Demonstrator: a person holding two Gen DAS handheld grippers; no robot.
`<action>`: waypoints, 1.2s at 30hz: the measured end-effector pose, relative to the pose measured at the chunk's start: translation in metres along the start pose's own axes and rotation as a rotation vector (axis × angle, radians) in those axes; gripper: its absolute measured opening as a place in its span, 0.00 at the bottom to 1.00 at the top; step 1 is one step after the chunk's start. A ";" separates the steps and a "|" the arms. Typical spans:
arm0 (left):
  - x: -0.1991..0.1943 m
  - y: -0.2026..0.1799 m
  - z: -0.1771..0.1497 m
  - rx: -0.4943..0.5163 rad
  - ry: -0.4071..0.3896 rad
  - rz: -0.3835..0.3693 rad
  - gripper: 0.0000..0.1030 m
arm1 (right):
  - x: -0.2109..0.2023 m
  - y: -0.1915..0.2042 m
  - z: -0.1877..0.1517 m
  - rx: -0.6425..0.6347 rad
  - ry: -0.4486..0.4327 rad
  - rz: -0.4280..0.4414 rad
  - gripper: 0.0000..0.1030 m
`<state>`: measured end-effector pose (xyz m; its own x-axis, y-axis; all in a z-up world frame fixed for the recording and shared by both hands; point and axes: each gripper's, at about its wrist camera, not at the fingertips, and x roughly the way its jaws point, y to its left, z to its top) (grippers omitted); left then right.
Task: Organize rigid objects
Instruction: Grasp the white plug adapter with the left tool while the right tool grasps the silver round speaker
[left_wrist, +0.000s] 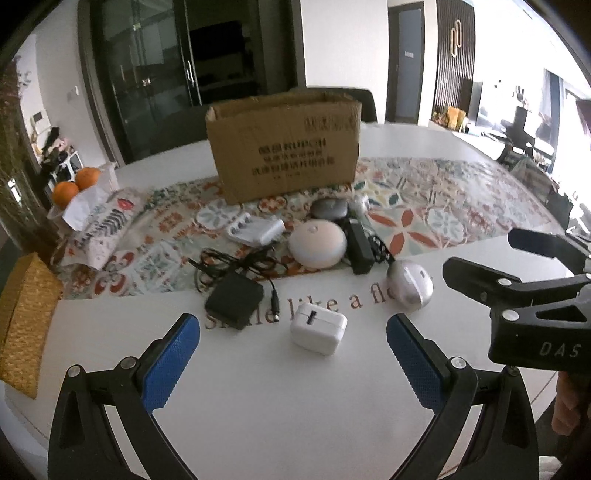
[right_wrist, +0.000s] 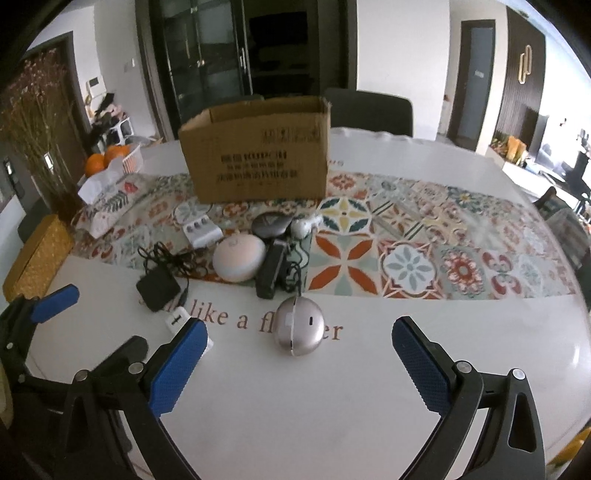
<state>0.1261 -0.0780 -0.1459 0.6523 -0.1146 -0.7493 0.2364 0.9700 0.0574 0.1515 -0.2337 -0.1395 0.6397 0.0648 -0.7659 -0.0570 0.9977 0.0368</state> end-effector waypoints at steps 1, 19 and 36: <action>0.006 -0.002 -0.001 0.005 0.011 -0.006 1.00 | 0.005 0.000 -0.001 -0.004 0.006 0.001 0.98; 0.085 -0.008 -0.012 0.036 0.105 -0.055 0.80 | 0.090 -0.003 -0.008 -0.022 0.127 0.088 0.84; 0.101 -0.005 -0.018 0.022 0.142 -0.096 0.45 | 0.115 0.000 -0.015 -0.023 0.157 0.074 0.53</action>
<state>0.1782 -0.0903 -0.2340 0.5175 -0.1738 -0.8379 0.3096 0.9508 -0.0060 0.2134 -0.2266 -0.2368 0.5054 0.1324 -0.8526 -0.1186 0.9894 0.0834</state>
